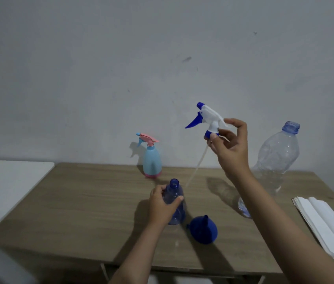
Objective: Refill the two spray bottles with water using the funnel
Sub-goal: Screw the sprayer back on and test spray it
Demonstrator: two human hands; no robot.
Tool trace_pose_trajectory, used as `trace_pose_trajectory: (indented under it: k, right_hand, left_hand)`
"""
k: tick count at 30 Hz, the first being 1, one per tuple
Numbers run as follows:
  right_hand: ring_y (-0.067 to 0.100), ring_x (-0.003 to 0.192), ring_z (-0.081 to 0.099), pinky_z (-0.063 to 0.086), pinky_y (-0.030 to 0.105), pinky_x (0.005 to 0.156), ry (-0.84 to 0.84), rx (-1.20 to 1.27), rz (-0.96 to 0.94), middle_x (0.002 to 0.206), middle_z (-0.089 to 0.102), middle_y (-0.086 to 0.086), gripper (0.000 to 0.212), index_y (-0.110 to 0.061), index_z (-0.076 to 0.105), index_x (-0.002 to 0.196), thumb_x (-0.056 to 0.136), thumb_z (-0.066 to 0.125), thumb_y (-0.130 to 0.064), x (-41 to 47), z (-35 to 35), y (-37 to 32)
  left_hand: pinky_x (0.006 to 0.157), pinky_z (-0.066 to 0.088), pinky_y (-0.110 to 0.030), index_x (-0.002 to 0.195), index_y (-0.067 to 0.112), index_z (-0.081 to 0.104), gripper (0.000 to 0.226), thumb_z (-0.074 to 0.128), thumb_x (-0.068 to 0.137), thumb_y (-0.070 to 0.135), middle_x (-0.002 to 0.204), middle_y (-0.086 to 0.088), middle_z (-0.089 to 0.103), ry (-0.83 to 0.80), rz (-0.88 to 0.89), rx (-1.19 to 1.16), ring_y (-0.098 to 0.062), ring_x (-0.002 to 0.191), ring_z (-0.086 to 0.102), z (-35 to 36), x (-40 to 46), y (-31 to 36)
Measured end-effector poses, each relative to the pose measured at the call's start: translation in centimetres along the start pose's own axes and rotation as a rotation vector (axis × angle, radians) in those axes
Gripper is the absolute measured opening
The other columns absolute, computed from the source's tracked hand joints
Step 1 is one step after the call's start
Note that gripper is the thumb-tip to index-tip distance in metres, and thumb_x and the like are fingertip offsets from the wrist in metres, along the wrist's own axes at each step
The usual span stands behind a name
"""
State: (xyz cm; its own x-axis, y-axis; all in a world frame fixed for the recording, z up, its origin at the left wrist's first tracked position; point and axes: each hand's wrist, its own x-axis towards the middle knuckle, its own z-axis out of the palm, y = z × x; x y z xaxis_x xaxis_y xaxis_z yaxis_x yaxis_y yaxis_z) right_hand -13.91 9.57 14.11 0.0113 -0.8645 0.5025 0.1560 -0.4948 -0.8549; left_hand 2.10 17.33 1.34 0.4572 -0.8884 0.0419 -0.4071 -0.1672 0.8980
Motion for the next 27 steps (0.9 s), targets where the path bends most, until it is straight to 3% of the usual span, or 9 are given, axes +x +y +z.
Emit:
trace_pose_trajectory:
  k: [5,12,15,18,20,23,27]
  right_hand:
    - [0.028,0.081,0.068,0.055,0.037,0.079,-0.020,0.014,-0.036,0.102,0.061,0.011,0.038,-0.040,0.043,0.107,0.085,0.061,-0.014,0.2,2.1,0.3]
    - [0.027,0.092,0.066,0.056,0.032,0.079,-0.136,-0.033,-0.031,0.112,0.055,0.016,0.040,-0.030,0.040,0.108,0.088,0.060,-0.002,-1.5,3.8,2.9]
    - [0.026,0.088,0.066,0.057,0.036,0.076,-0.215,-0.085,0.049,0.109,0.058,0.009,0.042,-0.033,0.041,0.105,0.088,0.060,-0.001,-2.8,3.8,4.8]
    - [0.017,0.084,0.066,0.056,0.028,0.070,-0.286,-0.133,0.164,0.102,0.064,0.005,0.043,-0.036,0.043,0.104,0.088,0.061,-0.001,-4.1,3.4,6.6]
    - [0.017,0.087,0.067,0.055,0.024,0.071,-0.343,-0.140,0.235,0.098,0.067,0.007,0.042,-0.031,0.044,0.106,0.088,0.060,0.003,-4.7,3.1,7.6]
    - [0.021,0.094,0.065,0.058,0.030,0.076,-0.414,-0.144,0.304,0.103,0.065,0.014,0.038,-0.019,0.043,0.111,0.088,0.058,0.007,-5.3,2.7,8.4]
    - [0.011,0.095,0.065,0.057,0.026,0.077,-0.493,-0.194,0.314,0.106,0.064,0.001,0.039,-0.022,0.043,0.111,0.088,0.059,0.005,-5.5,2.7,8.7]
  left_hand:
    - [0.050,0.033,-0.005,0.105,0.027,0.052,0.039,0.077,0.076,0.035,0.112,0.009,0.058,-0.042,-0.004,0.036,0.000,0.084,0.050,-0.2,0.0,0.1]
    - [0.056,0.032,-0.007,0.100,0.030,0.050,0.039,0.078,0.074,0.038,0.107,0.012,0.057,-0.038,-0.007,0.015,-0.004,0.093,0.054,0.0,0.1,0.0]
    - [0.057,0.033,-0.008,0.099,0.032,0.050,0.039,0.077,0.074,0.041,0.111,0.012,0.057,-0.042,-0.016,-0.001,-0.002,0.094,0.052,0.1,0.2,-0.1]
    - [0.055,0.034,-0.007,0.100,0.034,0.049,0.039,0.078,0.074,0.040,0.110,0.012,0.058,-0.034,-0.006,0.005,0.000,0.092,0.053,0.2,0.3,-0.4]
    - [0.058,0.037,-0.007,0.100,0.032,0.052,0.038,0.079,0.073,0.036,0.110,0.010,0.059,-0.026,0.003,-0.041,-0.003,0.095,0.056,0.4,0.4,-0.7]
    - [0.059,0.042,-0.005,0.101,0.030,0.053,0.039,0.080,0.073,0.030,0.112,0.010,0.060,-0.025,0.008,-0.104,-0.006,0.103,0.057,0.7,0.6,-1.1]
    - [0.072,0.045,-0.010,0.111,0.021,0.058,0.045,0.080,0.073,0.031,0.116,0.005,0.061,-0.018,0.012,-0.141,-0.009,0.108,0.058,1.1,1.0,-1.8]
